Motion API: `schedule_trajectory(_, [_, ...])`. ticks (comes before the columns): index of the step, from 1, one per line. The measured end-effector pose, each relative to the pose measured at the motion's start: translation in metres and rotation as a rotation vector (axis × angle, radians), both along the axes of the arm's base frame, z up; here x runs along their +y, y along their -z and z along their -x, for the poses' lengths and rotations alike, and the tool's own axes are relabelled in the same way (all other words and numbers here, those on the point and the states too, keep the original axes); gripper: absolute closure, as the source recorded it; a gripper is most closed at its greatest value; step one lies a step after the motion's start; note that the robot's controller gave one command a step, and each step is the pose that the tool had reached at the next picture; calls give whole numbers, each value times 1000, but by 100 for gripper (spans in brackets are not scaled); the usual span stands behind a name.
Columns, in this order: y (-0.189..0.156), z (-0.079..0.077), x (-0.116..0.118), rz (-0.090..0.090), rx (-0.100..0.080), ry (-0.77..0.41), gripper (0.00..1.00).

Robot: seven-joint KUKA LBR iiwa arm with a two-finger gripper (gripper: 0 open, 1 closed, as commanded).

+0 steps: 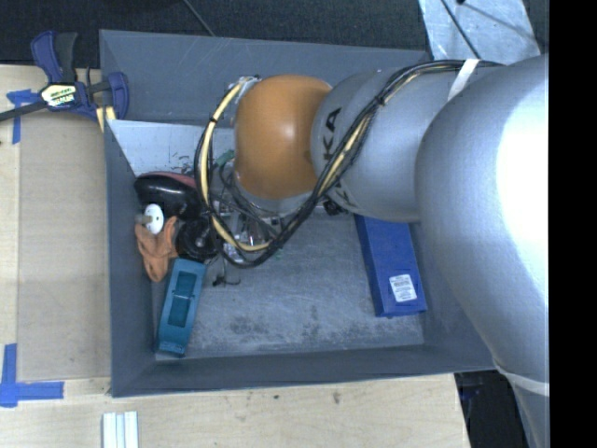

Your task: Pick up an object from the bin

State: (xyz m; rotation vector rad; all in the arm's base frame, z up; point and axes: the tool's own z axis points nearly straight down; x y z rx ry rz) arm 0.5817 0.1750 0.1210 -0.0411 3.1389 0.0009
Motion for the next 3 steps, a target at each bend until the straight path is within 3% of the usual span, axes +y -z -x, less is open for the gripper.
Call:
schedule_trajectory(1, [44,7,40,6,-27,-194,100])
schedule_trajectory(2, [44,7,39,5,-27,-193,100])
schedule_trajectory(3, [28,-6,43,12,8,-195,100])
